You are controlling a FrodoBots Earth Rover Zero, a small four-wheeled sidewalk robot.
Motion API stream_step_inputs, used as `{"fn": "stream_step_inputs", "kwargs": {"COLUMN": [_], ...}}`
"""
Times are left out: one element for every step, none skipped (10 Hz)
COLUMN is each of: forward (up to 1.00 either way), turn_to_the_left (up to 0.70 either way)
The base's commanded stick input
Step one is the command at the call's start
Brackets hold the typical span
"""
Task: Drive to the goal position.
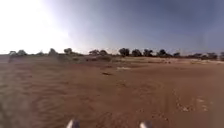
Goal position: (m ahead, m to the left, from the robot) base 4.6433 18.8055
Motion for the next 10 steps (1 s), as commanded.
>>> {"fn": "stream_step_inputs", "kwargs": {"forward": [0.00, 0.00, 0.00, 0.00, 0.00, 0.00, 0.00, 0.00, 0.00, 0.00], "turn_to_the_left": [1.00, 1.00, 1.00, 1.00, 1.00, 1.00, 1.00, 1.00, 1.00, 1.00]}}
